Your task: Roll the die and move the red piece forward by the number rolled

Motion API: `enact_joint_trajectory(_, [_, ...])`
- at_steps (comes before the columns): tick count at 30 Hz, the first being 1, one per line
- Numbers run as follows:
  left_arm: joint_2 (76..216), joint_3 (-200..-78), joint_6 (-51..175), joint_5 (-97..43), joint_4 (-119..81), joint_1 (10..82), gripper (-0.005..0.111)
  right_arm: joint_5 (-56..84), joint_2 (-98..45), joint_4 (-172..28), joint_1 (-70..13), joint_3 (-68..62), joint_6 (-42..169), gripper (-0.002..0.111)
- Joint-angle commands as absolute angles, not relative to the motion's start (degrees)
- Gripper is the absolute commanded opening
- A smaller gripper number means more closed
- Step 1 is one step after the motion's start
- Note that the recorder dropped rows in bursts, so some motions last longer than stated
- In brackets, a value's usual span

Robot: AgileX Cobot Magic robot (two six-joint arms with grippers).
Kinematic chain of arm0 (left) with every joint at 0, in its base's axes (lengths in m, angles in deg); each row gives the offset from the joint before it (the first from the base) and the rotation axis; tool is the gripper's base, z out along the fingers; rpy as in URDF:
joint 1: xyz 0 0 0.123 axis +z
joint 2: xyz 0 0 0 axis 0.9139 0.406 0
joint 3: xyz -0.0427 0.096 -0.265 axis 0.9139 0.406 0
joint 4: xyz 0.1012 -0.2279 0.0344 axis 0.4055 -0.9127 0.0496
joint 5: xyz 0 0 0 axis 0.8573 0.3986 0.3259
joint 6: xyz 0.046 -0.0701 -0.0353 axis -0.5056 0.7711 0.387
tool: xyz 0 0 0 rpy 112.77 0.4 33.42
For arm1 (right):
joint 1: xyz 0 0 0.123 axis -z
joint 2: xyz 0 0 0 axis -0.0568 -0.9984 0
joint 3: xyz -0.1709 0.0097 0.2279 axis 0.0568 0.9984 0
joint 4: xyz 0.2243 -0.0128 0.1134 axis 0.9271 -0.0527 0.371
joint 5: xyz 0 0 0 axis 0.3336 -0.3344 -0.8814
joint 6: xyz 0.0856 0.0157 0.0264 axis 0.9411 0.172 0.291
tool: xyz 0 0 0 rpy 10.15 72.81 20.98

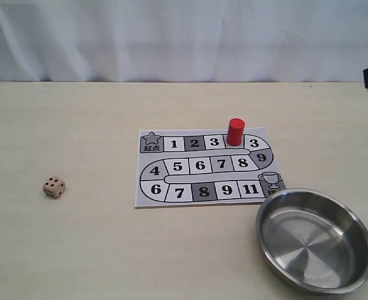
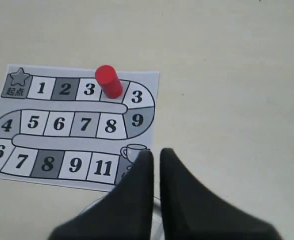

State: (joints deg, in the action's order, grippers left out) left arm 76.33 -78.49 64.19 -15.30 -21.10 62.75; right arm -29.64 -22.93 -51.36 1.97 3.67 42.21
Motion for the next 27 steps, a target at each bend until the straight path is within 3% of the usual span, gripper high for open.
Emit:
enact_joint_trajectory(1, [76.16, -78.31, 63.99, -15.77, -21.22, 62.74, 0.0, -28.07, -17.64, -51.96, -0.64, 5.2, 41.65, 0.004])
enact_joint_trajectory(7, [76.16, -78.31, 63.99, -15.77, -21.22, 62.74, 0.0, -27.11, -12.12, -56.91, -8.11, 5.64, 45.96, 0.004])
enact_joint_trajectory(14, [76.16, -78.31, 63.99, -15.77, -21.22, 62.74, 0.0, -27.87, -4.71, -67.98, -8.11, 5.9, 56.91, 0.004])
enact_joint_trajectory(27, [76.16, -78.31, 63.99, -15.77, -21.22, 62.74, 0.0, -35.93, 17.04, -68.74, -8.11, 5.9, 57.21, 0.004])
